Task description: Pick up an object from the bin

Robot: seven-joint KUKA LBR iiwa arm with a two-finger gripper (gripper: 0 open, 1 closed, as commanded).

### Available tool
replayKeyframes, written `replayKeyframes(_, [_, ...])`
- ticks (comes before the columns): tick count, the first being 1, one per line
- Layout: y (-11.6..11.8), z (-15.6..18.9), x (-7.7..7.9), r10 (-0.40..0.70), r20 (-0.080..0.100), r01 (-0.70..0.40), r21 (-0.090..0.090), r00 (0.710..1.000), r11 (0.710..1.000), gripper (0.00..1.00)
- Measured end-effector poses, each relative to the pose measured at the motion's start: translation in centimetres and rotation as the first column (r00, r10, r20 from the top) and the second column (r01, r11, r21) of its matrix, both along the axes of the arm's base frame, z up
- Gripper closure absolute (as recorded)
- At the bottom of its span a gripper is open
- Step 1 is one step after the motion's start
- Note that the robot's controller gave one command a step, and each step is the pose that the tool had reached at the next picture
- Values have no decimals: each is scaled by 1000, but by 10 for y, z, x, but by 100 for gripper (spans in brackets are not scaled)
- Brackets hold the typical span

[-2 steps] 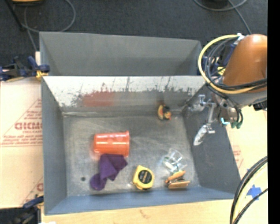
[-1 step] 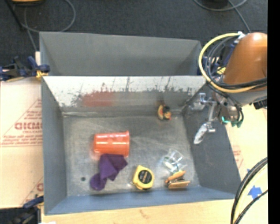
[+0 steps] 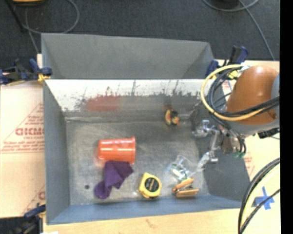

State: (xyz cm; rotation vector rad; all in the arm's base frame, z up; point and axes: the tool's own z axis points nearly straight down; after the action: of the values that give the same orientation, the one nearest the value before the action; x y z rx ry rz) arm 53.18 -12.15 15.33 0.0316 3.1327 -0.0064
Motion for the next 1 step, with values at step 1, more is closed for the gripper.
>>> replayKeyframes(1, [-3,-36,-29,103,-9,-103,3,995,995,0])
